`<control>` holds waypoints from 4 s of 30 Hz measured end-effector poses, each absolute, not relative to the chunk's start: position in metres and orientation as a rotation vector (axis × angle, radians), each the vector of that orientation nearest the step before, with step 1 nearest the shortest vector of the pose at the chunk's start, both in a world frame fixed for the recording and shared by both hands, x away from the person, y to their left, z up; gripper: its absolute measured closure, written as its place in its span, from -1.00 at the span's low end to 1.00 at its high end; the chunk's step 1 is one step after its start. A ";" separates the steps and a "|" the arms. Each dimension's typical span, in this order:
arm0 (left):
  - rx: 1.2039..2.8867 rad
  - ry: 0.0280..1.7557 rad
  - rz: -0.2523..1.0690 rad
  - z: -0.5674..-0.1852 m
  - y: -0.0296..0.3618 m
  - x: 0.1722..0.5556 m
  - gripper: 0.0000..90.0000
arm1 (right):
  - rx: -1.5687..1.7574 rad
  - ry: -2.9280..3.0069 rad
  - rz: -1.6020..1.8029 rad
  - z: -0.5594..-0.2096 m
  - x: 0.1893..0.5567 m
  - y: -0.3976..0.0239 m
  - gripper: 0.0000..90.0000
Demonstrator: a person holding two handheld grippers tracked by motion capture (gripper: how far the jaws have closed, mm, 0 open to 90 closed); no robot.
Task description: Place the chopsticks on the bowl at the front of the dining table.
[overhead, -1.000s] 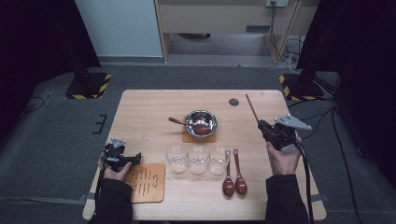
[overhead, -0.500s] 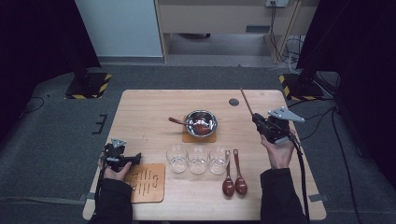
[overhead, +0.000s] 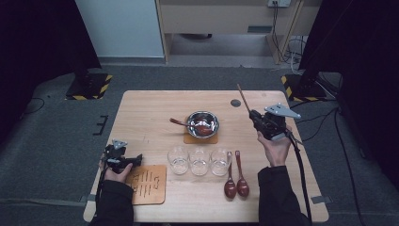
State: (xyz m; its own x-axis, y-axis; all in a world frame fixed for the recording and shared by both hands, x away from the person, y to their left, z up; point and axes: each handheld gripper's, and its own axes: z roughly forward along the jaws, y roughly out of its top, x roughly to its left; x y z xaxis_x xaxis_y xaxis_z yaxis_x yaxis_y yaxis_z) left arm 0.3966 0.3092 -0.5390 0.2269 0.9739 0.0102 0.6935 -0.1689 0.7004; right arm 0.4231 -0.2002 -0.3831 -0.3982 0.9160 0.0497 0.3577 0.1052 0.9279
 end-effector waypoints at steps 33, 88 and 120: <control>1.934 1.529 0.636 -0.539 0.309 0.397 -1.00 | 1.206 1.846 1.319 -0.376 0.452 -0.154 0.89; 1.934 1.528 0.636 -0.539 0.309 0.397 -1.00 | 1.195 1.911 1.313 -0.388 0.502 -0.088 0.89; 1.933 1.528 0.636 -0.539 0.309 0.397 -1.00 | 1.194 2.003 1.295 -0.430 0.522 -0.062 0.89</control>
State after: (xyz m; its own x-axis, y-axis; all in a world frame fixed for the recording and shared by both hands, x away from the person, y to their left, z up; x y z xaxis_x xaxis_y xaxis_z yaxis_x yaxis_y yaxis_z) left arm 0.3967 0.3092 -0.5390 0.2270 0.9738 0.0096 0.6932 -0.1685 0.7007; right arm 0.5224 -0.0616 -0.4302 -0.5112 0.8568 0.0677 0.4132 0.1760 0.8935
